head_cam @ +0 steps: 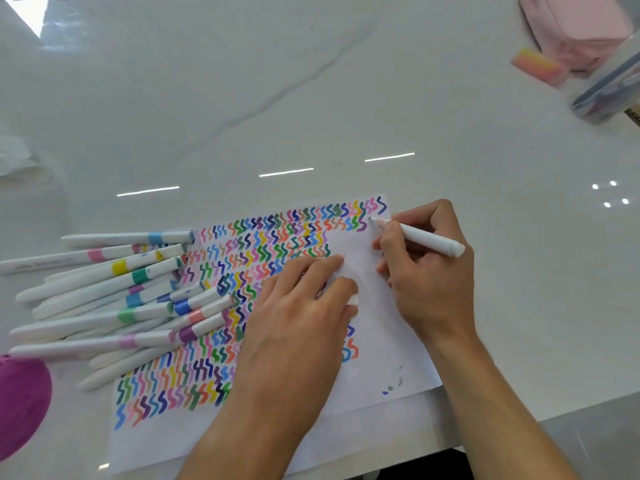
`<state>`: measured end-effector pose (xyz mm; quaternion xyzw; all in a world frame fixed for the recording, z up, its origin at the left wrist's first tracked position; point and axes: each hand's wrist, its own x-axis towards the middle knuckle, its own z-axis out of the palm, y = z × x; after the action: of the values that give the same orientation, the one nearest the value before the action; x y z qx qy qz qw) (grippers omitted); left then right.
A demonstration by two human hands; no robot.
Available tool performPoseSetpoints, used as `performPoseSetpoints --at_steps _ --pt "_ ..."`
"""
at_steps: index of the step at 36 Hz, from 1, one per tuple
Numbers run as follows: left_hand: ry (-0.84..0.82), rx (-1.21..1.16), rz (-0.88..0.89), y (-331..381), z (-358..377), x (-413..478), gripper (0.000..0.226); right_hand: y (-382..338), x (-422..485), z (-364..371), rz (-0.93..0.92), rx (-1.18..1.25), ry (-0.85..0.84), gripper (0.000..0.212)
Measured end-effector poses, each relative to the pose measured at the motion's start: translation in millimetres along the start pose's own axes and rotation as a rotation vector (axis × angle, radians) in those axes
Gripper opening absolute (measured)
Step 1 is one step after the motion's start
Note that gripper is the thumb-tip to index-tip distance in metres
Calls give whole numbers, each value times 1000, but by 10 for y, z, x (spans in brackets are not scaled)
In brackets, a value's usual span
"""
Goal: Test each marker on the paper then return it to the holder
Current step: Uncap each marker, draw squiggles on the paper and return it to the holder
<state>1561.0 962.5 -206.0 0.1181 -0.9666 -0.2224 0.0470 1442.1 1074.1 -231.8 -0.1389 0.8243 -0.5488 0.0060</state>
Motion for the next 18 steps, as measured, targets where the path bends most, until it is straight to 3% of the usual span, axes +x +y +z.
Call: performPoseSetpoints --at_steps 18 --pt "2 -33 -45 8 -1 15 15 51 36 25 31 -8 -12 18"
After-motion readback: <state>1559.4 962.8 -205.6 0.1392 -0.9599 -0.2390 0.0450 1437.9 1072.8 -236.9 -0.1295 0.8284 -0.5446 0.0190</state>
